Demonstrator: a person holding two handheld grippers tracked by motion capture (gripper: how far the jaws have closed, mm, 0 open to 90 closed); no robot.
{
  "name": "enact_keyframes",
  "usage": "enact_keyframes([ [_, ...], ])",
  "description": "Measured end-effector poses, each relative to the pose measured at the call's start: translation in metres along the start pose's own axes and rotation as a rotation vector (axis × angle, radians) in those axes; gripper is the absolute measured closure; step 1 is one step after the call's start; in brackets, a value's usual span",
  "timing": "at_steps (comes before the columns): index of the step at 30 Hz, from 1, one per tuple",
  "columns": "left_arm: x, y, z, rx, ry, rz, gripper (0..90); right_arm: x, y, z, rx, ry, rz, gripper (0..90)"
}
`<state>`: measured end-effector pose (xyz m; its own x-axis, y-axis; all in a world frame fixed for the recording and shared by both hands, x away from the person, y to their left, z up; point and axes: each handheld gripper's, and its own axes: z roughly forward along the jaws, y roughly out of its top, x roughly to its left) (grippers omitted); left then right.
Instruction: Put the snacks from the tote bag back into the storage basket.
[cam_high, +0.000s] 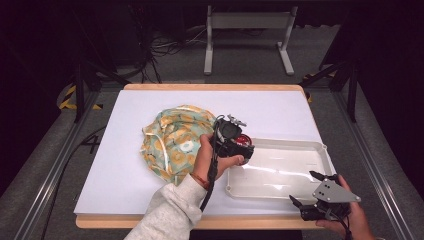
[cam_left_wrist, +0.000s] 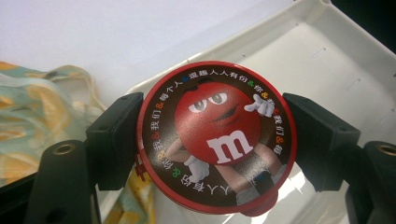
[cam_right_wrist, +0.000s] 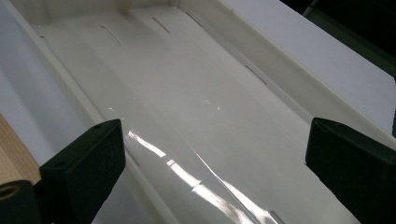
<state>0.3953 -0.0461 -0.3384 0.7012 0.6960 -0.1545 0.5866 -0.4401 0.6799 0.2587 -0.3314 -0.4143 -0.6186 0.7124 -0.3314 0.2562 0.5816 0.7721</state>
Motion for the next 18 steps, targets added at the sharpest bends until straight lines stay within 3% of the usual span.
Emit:
enact_keyframes([
  [10, -0.012, -0.005, 0.022, 0.037, -0.033, 0.008, 25.2, 0.001, 0.000, 0.001, 0.010, 0.007, -0.013, 4.4],
  [18, -0.019, -0.007, 0.033, 0.054, -0.036, 0.015, 25.2, 0.001, -0.001, 0.000, 0.005, 0.014, -0.012, 4.3],
])
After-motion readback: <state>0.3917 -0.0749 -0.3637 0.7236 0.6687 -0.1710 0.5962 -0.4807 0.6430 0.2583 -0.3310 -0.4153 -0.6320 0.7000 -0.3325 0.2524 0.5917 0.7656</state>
